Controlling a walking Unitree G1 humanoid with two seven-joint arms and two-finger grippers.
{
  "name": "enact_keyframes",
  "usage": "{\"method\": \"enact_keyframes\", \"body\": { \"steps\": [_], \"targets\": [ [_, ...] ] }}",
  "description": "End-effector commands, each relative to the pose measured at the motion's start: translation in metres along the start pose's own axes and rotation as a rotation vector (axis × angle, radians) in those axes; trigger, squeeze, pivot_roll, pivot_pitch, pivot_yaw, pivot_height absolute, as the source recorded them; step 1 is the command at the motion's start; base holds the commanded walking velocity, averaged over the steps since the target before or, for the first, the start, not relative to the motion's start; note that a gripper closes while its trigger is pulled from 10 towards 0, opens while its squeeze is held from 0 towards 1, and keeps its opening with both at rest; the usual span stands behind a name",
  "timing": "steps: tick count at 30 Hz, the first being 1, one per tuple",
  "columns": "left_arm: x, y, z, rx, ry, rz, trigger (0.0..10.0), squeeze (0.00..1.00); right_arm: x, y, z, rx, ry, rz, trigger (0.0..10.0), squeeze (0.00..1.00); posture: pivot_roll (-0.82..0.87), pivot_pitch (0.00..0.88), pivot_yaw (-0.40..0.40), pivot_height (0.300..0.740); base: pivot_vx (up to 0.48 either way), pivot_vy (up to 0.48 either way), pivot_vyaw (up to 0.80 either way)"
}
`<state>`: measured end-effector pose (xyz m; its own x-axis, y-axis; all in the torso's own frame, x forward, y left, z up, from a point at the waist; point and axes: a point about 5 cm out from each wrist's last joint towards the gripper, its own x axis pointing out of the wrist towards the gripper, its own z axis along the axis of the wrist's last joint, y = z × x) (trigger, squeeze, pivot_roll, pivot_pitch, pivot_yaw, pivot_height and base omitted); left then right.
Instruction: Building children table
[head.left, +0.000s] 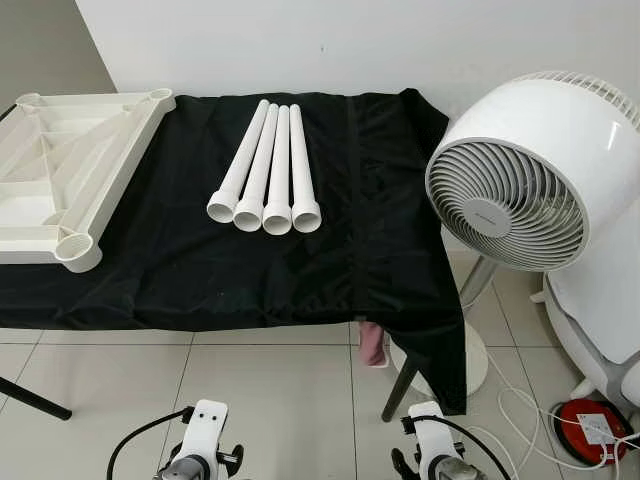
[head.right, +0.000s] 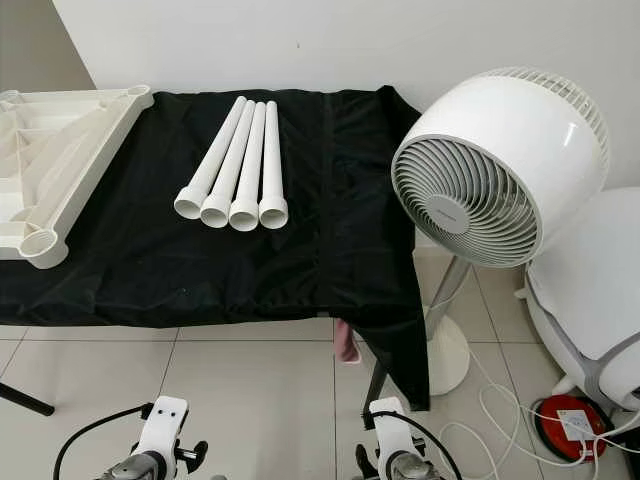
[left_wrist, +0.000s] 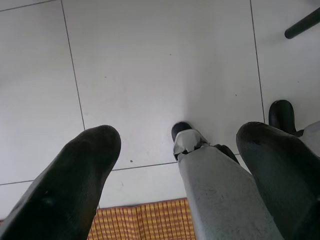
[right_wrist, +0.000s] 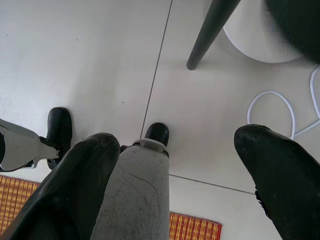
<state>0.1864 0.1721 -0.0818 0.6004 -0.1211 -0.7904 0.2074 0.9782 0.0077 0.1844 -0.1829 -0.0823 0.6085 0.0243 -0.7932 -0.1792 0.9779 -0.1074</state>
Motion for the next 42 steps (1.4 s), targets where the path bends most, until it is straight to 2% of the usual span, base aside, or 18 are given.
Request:
{"method": "enact_keyframes", "body": {
  "steps": [1, 13, 42],
  "targets": [
    [-0.0076, 0.0056, -0.0266, -0.124, 0.049, 0.091, 10.0, 0.0, -0.0038, 0.0013, -0.0165, -0.062, 0.053, 0.023, 10.0, 0.0, -0.08, 0.0, 0.078, 0.74, 0.0, 0.0, 0.0],
    [-0.0075, 0.0064, -0.0259, -0.115, 0.052, 0.085, 10.0, 0.0, -0.004, 0.0004, -0.0178, -0.074, 0.065, 0.017, 10.0, 0.0, -0.08, 0.0, 0.078, 0.74, 0.0, 0.0, 0.0],
    [-0.0053, 0.0081, -0.0173, -0.146, 0.028, 0.081, 10.0, 0.0, -0.0039, -0.0078, -0.0121, -0.016, 0.024, -0.026, 10.0, 0.0, -0.08, 0.0, 0.087, 0.74, 0.0, 0.0, 0.0]
  ]
}}
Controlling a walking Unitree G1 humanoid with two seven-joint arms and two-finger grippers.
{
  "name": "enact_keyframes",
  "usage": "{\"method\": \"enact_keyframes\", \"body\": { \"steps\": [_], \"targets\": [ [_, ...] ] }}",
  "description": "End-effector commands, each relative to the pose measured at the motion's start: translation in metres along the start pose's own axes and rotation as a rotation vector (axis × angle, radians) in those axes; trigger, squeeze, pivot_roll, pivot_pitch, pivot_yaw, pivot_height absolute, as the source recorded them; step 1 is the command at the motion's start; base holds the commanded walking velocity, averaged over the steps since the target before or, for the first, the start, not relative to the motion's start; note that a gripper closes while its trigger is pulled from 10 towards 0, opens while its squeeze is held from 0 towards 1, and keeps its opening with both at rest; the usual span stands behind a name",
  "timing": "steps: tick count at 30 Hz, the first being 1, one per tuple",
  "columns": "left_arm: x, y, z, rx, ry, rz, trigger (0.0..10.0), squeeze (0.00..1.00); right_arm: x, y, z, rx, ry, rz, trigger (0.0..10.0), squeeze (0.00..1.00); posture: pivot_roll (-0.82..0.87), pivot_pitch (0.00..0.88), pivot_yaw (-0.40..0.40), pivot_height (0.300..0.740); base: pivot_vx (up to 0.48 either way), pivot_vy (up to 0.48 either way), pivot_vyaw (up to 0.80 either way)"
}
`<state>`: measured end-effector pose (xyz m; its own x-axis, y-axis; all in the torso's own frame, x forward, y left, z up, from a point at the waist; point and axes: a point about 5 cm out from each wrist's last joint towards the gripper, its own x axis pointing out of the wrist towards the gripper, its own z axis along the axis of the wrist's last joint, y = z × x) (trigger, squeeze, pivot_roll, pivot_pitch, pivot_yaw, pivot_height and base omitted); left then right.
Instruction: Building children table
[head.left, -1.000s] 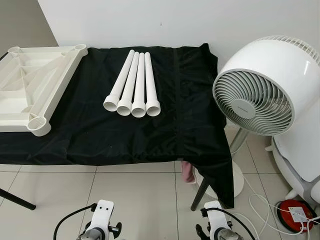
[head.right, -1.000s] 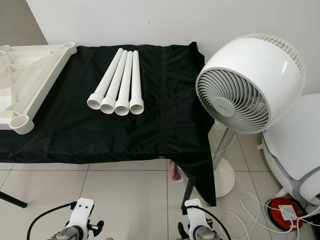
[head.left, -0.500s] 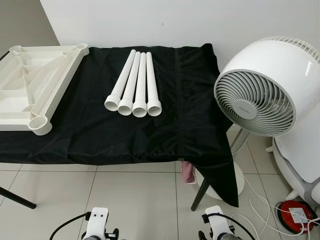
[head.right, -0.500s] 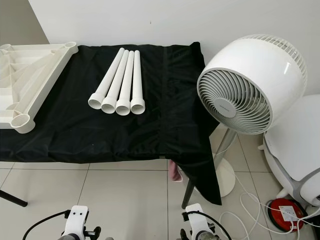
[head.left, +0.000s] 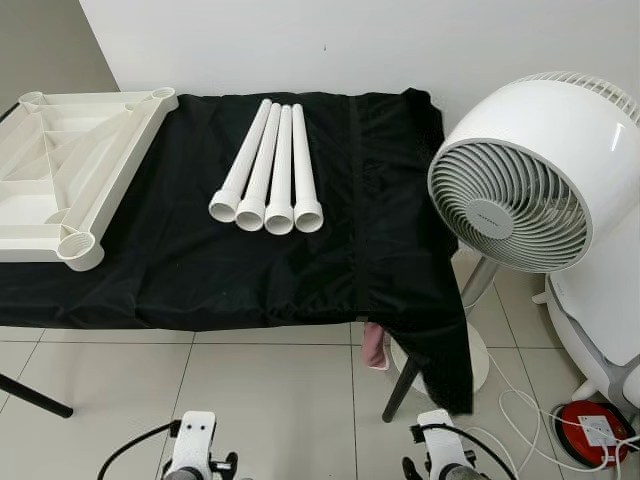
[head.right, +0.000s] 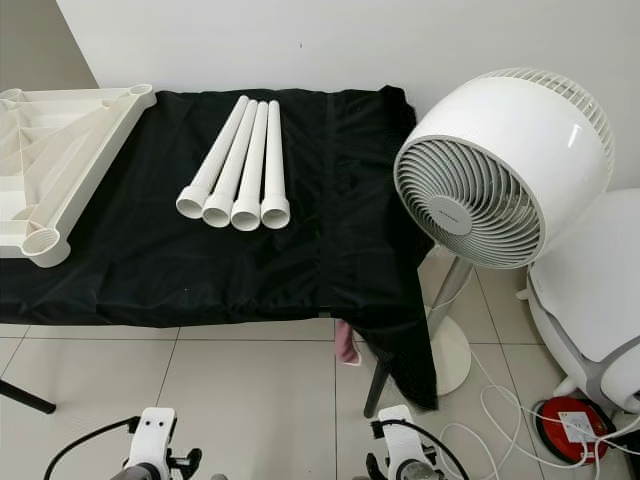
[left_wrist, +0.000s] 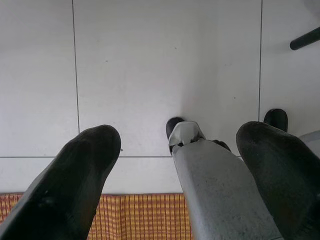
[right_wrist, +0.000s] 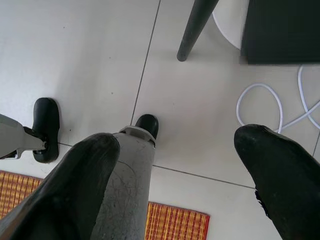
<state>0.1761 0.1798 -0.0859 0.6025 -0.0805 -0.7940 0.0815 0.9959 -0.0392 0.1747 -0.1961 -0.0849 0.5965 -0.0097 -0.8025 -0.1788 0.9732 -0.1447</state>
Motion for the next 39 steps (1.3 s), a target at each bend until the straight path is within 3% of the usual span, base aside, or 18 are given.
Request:
{"method": "enact_keyframes", "body": {
  "steps": [1, 39],
  "targets": [
    [-0.0012, 0.0037, -0.0049, -0.019, 0.02, 0.044, 10.0, 0.0, 0.0004, 0.0026, 0.0004, 0.005, 0.0, 0.003, 10.0, 0.0, -0.08, 0.0, 0.085, 0.74, 0.0, 0.0, 0.0],
    [-0.0001, 0.0033, -0.003, -0.023, 0.035, 0.051, 10.0, 0.0, 0.0013, 0.0024, 0.0041, -0.007, -0.007, 0.002, 10.0, 0.0, -0.09, 0.0, 0.085, 0.74, 0.0, 0.0, 0.0]
  ]
}}
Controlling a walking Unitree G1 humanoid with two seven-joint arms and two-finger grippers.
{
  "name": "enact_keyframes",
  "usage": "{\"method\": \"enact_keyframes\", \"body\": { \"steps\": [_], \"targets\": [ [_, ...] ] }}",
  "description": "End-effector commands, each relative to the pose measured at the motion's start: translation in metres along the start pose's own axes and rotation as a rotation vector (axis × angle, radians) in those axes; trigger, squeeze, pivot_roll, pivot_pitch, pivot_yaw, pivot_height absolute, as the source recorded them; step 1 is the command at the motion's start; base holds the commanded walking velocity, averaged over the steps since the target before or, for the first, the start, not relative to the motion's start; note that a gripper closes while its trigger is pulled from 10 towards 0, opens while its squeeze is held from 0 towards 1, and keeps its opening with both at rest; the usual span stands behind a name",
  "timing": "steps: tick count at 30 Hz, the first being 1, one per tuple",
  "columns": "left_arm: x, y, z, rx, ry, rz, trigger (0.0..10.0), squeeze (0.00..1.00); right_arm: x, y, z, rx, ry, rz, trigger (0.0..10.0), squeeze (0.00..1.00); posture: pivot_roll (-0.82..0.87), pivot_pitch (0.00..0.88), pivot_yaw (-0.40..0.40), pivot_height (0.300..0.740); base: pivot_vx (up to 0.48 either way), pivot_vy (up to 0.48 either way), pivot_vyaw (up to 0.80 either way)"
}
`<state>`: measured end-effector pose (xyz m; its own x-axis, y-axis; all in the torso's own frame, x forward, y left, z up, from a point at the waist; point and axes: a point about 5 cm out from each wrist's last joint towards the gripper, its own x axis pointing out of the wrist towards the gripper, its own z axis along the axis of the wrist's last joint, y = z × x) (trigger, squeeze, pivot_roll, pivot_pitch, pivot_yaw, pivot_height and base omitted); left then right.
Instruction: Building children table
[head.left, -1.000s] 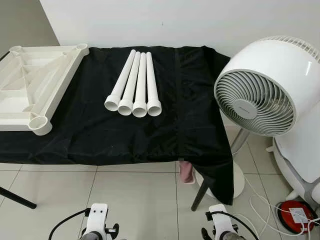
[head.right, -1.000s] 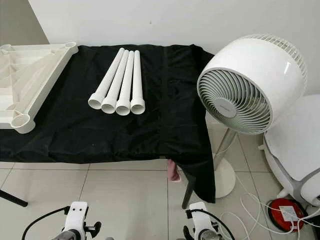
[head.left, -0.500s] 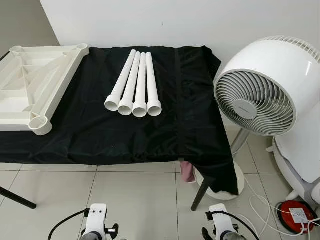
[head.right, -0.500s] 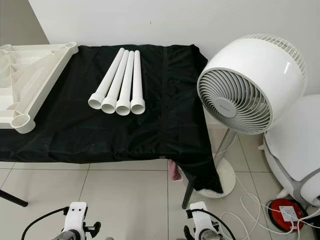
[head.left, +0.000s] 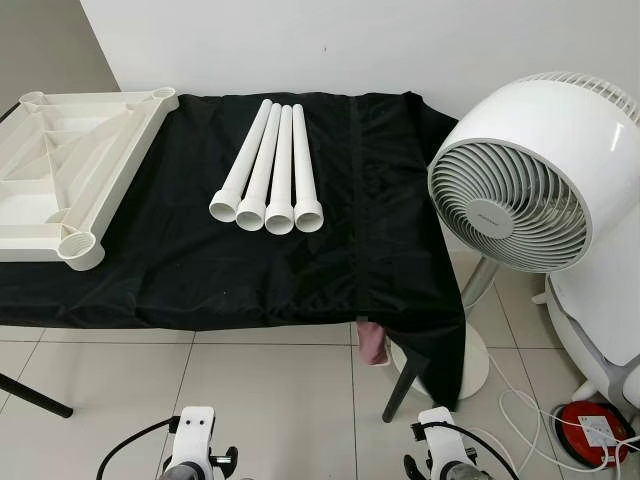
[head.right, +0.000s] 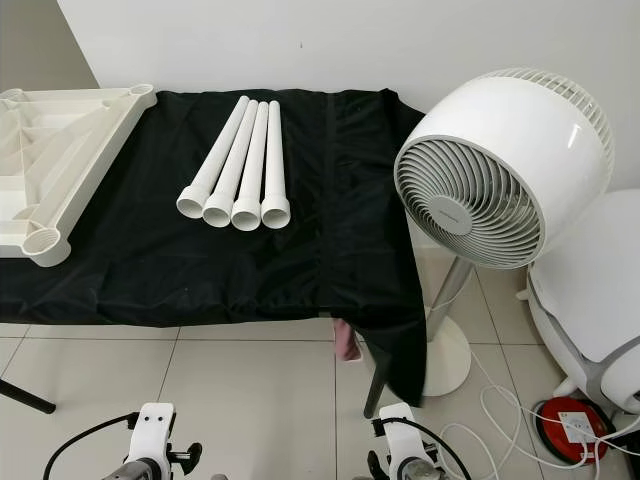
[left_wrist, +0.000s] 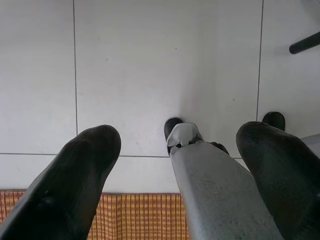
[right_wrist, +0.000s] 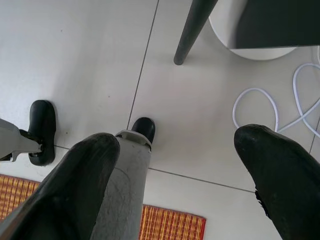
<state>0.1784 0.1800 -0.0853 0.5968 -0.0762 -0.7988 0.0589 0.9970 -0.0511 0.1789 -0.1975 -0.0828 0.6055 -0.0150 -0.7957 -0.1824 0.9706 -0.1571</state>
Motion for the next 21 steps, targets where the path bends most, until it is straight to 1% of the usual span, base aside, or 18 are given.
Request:
{"method": "enact_keyframes", "body": {
  "steps": [1, 15, 21],
  "targets": [
    [-0.001, 0.0031, -0.0054, 0.002, 0.029, 0.048, 10.0, 0.0, 0.0004, 0.0048, -0.0002, 0.002, 0.003, 0.01, 10.0, 0.0, -0.09, 0.0, 0.085, 0.74, 0.0, 0.0, 0.0],
    [-0.0016, 0.0018, -0.0094, -0.008, 0.041, 0.04, 10.0, 0.0, -0.0003, 0.0055, -0.0023, -0.004, 0.002, 0.016, 10.0, 0.0, -0.09, 0.0, 0.081, 0.74, 0.0, 0.0, 0.0],
    [-0.0021, 0.0014, -0.0115, -0.008, 0.045, 0.038, 10.0, 0.0, -0.0003, 0.0059, -0.002, -0.006, 0.001, 0.019, 10.0, 0.0, -0.08, 0.0, 0.08, 0.74, 0.0, 0.283, 0.0]
  ]
}}
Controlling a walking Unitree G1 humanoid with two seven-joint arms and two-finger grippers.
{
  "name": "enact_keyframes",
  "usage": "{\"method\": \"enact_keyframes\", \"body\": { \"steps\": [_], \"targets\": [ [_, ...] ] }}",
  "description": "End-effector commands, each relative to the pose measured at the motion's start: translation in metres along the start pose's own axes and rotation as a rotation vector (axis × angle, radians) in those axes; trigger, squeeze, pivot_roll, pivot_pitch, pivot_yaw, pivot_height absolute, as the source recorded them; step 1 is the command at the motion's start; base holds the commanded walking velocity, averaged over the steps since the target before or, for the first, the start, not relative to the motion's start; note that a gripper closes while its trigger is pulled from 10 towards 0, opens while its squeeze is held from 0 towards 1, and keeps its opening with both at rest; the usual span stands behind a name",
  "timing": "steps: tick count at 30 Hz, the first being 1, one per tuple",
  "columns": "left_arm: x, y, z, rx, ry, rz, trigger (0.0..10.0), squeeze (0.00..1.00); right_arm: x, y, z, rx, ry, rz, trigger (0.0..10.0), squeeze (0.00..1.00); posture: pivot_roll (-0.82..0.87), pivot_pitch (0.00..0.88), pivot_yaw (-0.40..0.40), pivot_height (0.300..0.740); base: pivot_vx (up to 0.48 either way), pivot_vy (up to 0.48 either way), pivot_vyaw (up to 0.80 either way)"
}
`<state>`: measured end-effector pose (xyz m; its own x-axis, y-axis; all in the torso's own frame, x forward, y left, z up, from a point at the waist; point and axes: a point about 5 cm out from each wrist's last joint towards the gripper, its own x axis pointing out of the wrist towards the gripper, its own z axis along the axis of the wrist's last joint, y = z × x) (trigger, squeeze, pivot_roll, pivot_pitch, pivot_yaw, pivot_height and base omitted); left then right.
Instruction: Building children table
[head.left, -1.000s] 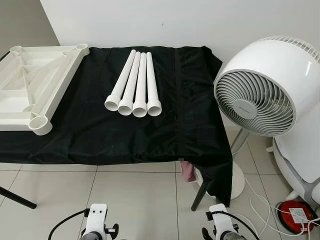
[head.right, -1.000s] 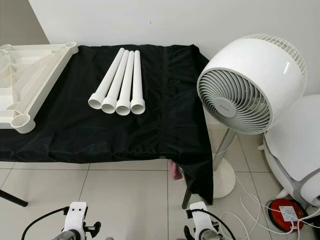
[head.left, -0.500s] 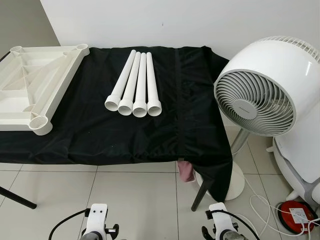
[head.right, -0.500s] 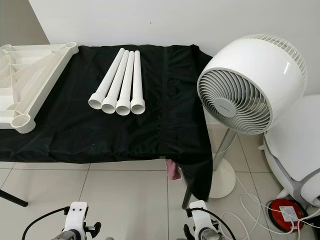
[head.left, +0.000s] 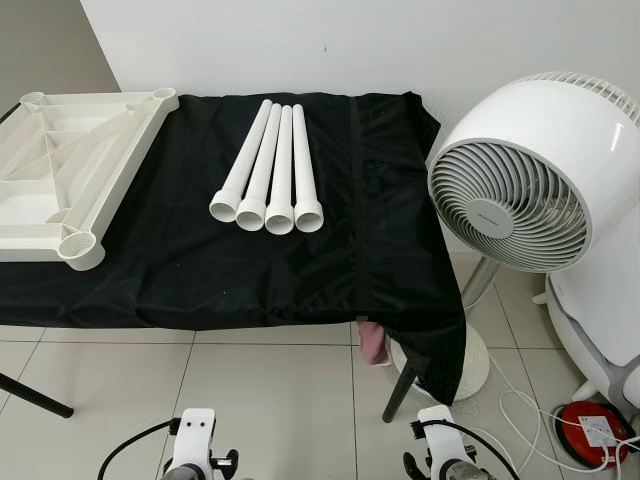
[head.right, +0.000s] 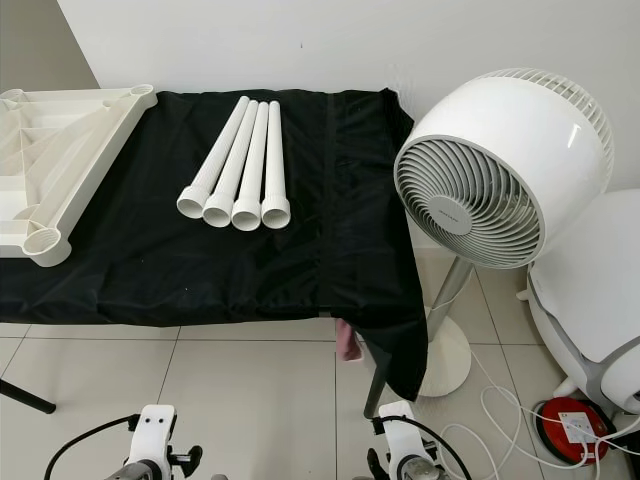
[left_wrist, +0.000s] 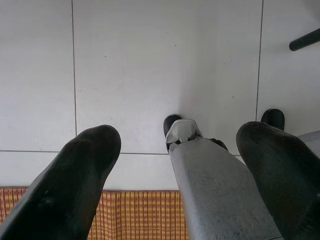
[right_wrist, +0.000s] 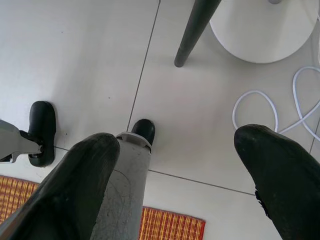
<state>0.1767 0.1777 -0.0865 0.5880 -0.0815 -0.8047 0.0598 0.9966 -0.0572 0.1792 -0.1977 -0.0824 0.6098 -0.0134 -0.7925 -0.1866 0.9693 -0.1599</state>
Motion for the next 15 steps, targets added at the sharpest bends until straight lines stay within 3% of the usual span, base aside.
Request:
{"method": "enact_keyframes", "body": {
  "steps": [1, 15],
  "targets": [
    [-0.0022, 0.0039, -0.0095, -0.005, 0.034, 0.044, 10.0, 0.0, 0.0, 0.0065, -0.0018, -0.002, 0.006, 0.02, 10.0, 0.0, -0.08, 0.0, 0.08, 0.74, 0.0, 0.315, 0.0],
    [-0.0012, 0.005, -0.0045, -0.006, 0.023, 0.048, 10.0, 0.0, 0.0014, 0.0073, 0.0034, -0.013, -0.004, 0.025, 10.0, 0.0, -0.08, 0.0, 0.074, 0.74, 0.0, 0.388, 0.0]
  ]
}}
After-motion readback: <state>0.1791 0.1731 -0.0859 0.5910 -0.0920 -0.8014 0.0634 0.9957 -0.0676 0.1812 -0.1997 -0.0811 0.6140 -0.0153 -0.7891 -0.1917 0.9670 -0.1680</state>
